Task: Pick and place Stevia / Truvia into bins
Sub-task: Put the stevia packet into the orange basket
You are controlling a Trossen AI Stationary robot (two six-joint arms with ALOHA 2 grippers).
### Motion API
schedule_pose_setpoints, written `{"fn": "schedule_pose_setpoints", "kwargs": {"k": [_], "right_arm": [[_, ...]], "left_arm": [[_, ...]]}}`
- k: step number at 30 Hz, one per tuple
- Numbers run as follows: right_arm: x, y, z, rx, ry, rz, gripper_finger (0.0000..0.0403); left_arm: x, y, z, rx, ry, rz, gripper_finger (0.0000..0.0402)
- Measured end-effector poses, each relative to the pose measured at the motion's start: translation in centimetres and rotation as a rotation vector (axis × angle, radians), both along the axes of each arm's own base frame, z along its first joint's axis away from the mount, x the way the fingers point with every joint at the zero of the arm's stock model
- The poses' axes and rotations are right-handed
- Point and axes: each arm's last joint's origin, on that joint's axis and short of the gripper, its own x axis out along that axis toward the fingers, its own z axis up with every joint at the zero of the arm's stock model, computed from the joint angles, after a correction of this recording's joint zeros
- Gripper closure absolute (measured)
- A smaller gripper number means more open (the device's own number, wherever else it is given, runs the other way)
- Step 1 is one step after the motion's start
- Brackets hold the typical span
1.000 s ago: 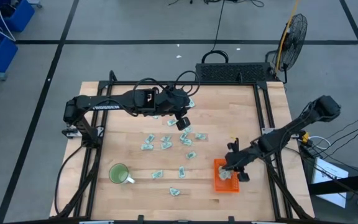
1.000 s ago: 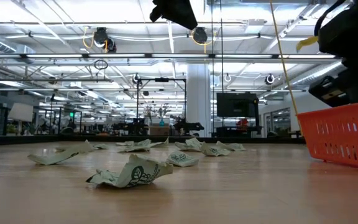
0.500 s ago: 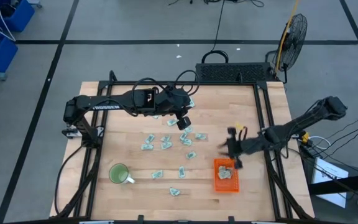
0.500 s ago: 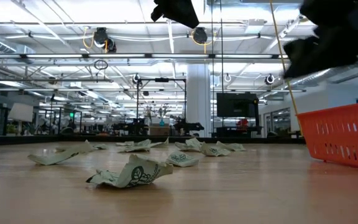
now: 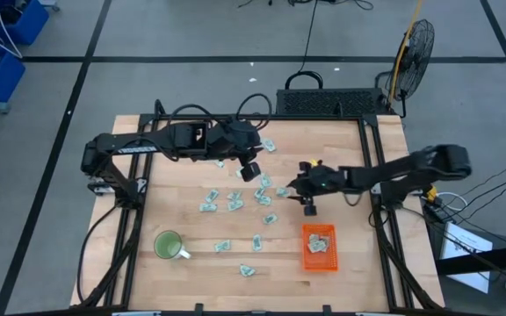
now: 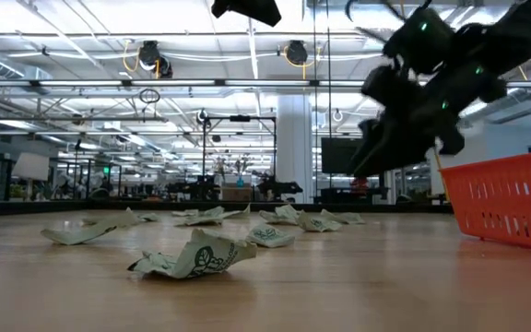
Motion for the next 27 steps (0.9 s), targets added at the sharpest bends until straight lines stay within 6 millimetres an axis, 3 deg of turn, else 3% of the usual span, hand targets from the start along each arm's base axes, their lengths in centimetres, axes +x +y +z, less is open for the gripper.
{"fn": "schedule_pose_setpoints", "kwargs": {"k": [7, 14, 21, 27], "right_arm": [[1.1, -0.7, -3.3, 0.005, 0.068, -0.027, 0.0224], [1.1, -0.9, -4.6, 0.033, 0.117, -0.052, 0.0263], [1.1, -0.9, -4.4, 0.05, 0.116, -0.067, 0.0344], [0.9, -0.8, -2.7, 0.065, 0.045, -0.1, 0.0397]], "left_arm": [[-0.8, -0.4, 0.1, -0.004, 0.036, -0.008, 0.033], [-0.7, -0.8, 0.0, -0.007, 0.041, -0.018, 0.033], [-0.7, -1.3, 0.0, -0.025, 0.033, -0.018, 0.033], [-0.6, -1.9, 0.0, -0.04, 0.026, -0.021, 0.033]]}}
